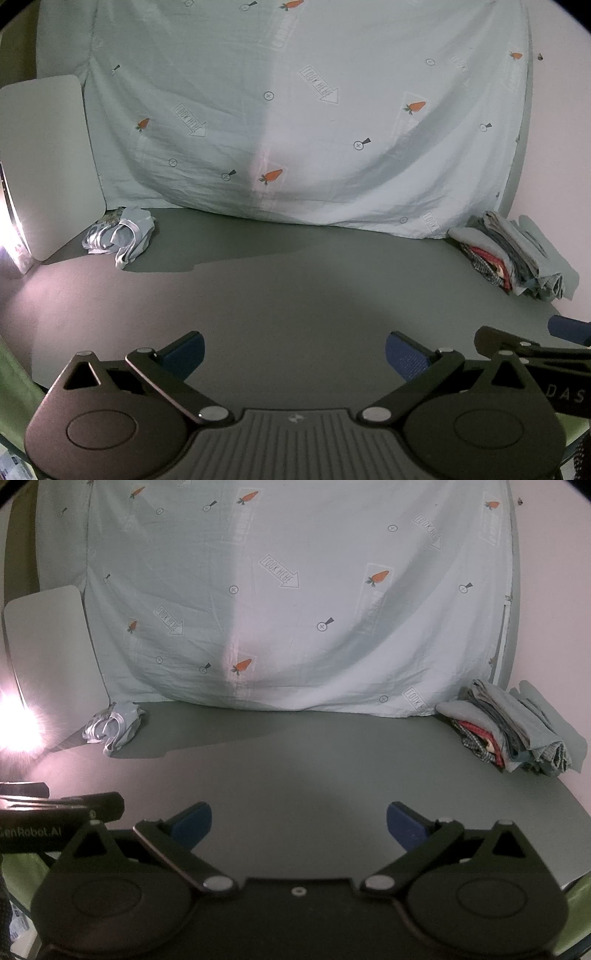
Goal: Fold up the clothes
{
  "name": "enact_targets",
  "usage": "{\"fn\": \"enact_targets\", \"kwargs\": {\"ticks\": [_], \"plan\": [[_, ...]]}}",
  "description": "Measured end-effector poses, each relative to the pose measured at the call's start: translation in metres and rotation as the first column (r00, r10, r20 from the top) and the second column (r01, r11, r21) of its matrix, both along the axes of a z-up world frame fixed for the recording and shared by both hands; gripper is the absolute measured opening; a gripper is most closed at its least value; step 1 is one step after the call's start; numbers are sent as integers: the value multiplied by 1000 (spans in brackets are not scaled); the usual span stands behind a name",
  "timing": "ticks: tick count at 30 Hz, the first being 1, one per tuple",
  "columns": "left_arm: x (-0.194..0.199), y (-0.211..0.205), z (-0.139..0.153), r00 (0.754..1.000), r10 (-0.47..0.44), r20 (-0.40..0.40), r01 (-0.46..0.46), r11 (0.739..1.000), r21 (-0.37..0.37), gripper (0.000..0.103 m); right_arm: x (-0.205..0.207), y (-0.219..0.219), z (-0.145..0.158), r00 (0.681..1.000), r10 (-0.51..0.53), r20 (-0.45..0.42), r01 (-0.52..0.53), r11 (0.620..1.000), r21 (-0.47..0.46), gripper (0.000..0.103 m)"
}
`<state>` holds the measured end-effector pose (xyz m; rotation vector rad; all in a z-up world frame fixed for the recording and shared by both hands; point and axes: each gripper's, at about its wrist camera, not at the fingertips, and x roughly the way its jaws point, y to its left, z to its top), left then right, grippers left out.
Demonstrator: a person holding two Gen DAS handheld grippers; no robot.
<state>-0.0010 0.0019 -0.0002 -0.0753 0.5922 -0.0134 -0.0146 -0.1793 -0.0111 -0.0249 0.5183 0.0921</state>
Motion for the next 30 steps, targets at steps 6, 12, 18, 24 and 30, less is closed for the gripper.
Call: {"fn": "enact_targets", "kwargs": {"ticks": [6, 12, 18, 24, 30], "plan": [[-1, 2, -1, 1000, 11, 7, -11, 1000, -4, 103, 1, -1, -2, 1000, -1, 4, 1, 1000, -3, 102], [-1, 9, -2, 1000, 25, 11, -25, 1000, -16, 103, -4, -5, -3, 1000, -5, 6, 5, 1000, 2, 102], [-3, 9, -4, 1000, 21, 11, -21, 1000, -7, 103, -3, -6, 3, 1000, -6, 4, 5, 1000, 11, 102], [-4, 5, -4, 1000, 18, 16, -18, 1000, -5, 103, -3, -8, 5, 1000, -5, 10, 5, 1000, 10, 102], [-6, 3, -3, 1000, 18, 19, -18, 1000, -8, 103, -3, -8, 6, 1000, -2, 14, 2, 1000, 4, 102]]}}
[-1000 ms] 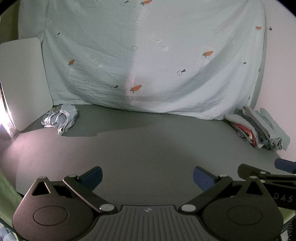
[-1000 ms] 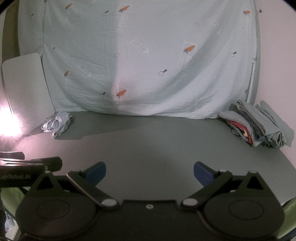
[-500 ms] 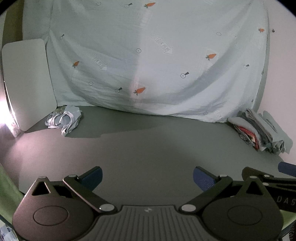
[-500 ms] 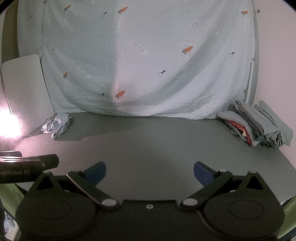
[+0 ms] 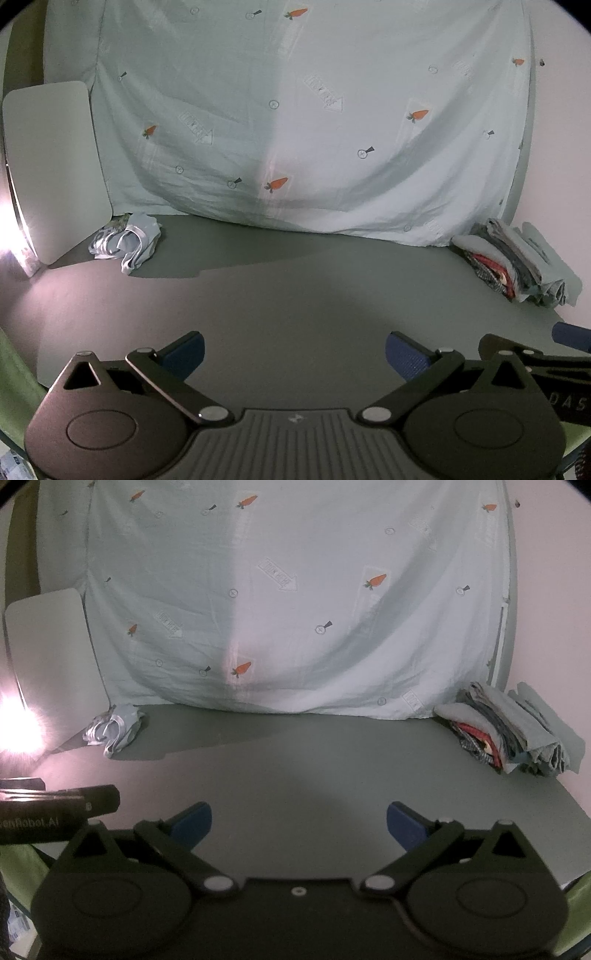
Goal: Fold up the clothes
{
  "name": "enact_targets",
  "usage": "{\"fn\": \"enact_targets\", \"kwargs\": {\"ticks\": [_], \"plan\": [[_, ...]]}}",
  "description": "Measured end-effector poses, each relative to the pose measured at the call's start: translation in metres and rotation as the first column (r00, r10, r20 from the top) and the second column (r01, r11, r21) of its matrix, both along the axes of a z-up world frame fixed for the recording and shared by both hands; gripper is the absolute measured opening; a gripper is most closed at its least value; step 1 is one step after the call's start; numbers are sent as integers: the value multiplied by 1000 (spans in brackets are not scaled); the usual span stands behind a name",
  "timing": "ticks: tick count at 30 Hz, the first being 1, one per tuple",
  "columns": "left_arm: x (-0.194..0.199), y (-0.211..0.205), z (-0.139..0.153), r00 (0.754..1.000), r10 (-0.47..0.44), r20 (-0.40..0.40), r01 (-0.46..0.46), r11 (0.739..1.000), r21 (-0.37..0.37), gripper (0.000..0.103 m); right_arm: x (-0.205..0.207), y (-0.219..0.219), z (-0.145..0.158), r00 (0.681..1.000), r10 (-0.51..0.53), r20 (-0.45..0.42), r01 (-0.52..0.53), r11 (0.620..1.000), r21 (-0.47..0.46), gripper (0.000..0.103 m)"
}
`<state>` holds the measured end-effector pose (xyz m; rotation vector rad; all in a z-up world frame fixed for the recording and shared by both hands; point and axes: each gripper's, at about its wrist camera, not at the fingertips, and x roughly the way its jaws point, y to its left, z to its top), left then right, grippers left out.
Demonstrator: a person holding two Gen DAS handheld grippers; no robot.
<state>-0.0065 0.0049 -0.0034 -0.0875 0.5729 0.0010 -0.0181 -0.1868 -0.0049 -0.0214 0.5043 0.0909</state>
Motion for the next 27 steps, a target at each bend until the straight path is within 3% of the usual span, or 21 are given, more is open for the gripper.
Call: {"fn": "enact_targets", "kwargs": {"ticks": [27], "plan": [[4, -4, 4, 1000, -15, -8, 15, 1000, 7, 103, 1, 5, -4, 999, -29, 33, 29, 999, -16, 103]]}}
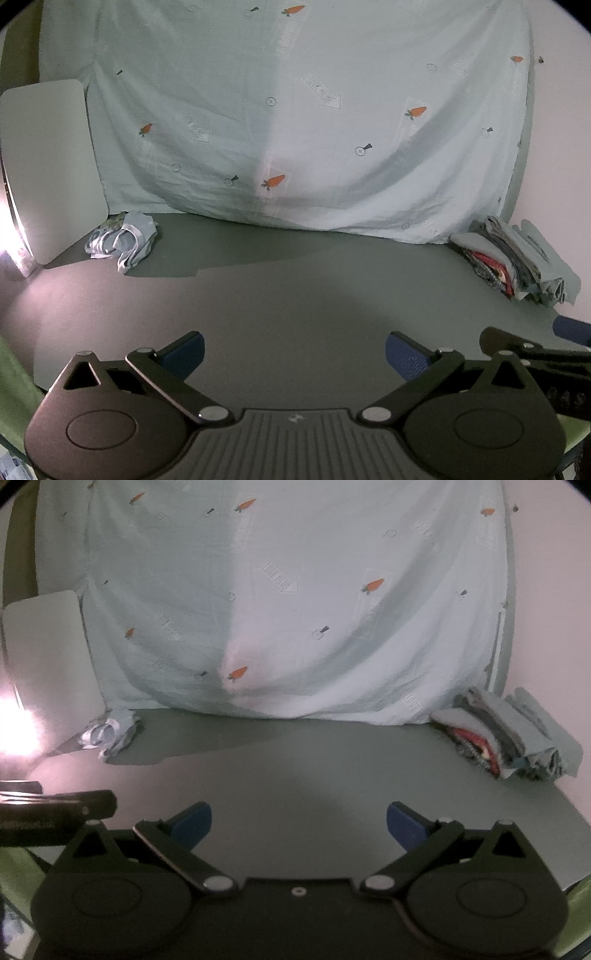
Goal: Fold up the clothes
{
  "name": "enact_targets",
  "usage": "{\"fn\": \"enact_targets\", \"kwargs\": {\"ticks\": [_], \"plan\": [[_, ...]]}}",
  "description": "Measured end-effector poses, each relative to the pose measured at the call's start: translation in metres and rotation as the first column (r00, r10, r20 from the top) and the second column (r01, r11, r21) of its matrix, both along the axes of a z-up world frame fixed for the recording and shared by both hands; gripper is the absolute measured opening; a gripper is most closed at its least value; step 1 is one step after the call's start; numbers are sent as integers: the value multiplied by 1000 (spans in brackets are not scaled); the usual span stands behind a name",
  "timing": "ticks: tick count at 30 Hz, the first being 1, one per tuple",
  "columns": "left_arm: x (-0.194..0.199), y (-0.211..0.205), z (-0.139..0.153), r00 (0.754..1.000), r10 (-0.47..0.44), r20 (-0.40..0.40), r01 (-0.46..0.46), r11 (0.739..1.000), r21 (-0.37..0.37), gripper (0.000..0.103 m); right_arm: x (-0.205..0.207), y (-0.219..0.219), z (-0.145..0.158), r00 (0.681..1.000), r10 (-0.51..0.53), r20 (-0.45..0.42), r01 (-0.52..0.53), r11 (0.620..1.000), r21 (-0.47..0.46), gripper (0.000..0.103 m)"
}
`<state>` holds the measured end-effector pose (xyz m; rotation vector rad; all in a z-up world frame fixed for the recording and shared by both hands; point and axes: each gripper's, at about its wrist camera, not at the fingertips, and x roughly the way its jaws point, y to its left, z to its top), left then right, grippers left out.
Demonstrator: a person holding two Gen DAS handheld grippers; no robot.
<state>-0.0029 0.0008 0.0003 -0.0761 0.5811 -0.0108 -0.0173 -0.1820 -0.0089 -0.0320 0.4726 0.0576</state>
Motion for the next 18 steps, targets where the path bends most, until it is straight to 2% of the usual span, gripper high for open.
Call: {"fn": "enact_targets", "kwargs": {"ticks": [5, 9, 11, 15, 18], "plan": [[8, 4, -4, 1000, -7, -17, 6, 1000, -24, 103, 5, -3, -3, 1000, -26, 17, 26, 1000, -2, 103], [30, 8, -18, 995, -25, -95, 12, 991, -137, 103, 14, -5, -13, 1000, -17, -19, 17, 1000, -4, 103], [48, 6, -27, 988, -43, -148, 12, 979, -203, 103, 27, -11, -21, 996, -12, -83, 12, 1000, 0, 103], [85, -4, -47, 966, -124, -227, 42, 942, -334, 103, 52, -29, -34, 988, -35, -149, 40, 999, 28, 103], [117, -13, -63, 943, -162, -289, 39, 920, -390, 103, 82, -44, -47, 982, -73, -175, 79, 996, 28, 102]]}}
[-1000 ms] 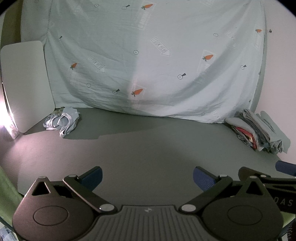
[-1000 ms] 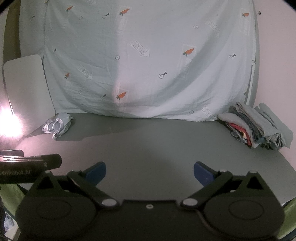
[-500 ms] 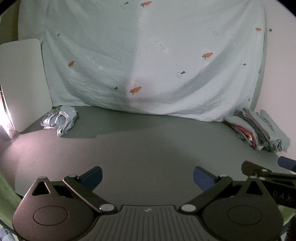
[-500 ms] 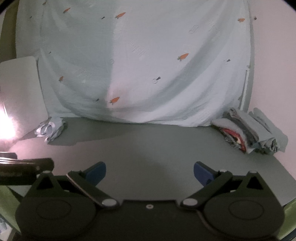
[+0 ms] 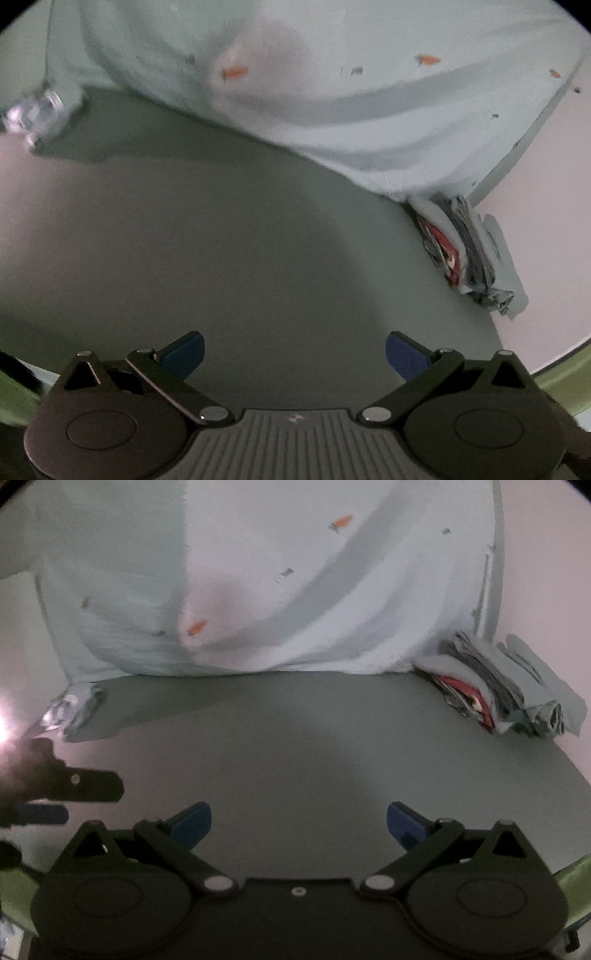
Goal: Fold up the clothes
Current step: 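Move both grippers to the crumpled white shirt by the white board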
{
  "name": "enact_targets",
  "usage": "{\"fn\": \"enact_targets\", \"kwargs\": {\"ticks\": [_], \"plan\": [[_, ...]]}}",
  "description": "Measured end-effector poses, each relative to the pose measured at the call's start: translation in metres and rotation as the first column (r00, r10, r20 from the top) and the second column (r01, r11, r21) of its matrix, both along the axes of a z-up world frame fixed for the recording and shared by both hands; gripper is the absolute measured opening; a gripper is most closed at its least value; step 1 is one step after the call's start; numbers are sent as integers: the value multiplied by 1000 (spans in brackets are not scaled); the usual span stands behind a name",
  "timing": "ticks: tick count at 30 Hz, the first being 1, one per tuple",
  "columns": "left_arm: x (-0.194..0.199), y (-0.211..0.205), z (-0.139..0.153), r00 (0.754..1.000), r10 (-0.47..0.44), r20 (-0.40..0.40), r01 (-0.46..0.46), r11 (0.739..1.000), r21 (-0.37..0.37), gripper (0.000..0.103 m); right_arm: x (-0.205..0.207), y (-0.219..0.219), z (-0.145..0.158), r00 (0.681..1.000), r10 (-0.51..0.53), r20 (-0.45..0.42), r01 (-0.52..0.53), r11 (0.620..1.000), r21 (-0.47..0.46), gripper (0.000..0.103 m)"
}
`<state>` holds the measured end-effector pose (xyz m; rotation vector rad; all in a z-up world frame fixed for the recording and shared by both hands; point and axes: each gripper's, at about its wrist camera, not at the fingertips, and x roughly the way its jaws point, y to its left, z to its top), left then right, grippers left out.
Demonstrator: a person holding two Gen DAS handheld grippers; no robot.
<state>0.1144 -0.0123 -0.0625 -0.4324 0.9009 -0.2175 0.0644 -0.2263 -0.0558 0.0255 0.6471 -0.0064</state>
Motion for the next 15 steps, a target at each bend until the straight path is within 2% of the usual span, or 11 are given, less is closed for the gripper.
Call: {"fn": "enact_targets", "kwargs": {"ticks": [2, 5, 9, 10, 11, 12, 15], "plan": [[21, -2, -6, 999, -11, -48, 10, 1000, -22, 100, 25, -7, -7, 1000, 6, -8, -7, 1000, -7, 99], [43, 5, 5, 997, 14, -79, -16, 1000, -24, 98, 66, -11, -17, 999, 37, -21, -38, 999, -27, 95], [71, 20, 16, 993, 90, -75, -87, 995, 44, 98, 118, -7, -31, 993, 116, -21, -116, 993, -22, 93], [78, 24, 16, 990, 119, -77, -113, 991, 72, 96, 130, -3, -36, 990, 143, -18, -144, 989, -29, 92], [85, 28, 17, 986, 145, -78, -137, 986, 98, 87, 140, 3, -39, 987, 161, -23, -162, 986, -46, 91], [91, 33, 20, 984, 162, -78, -153, 982, 114, 83, 150, 8, -42, 983, 179, -29, -181, 982, -63, 90], [100, 47, 35, 982, 188, -33, -182, 975, 128, 81, 174, 22, -41, 974, 224, -43, -226, 972, -61, 90]]}}
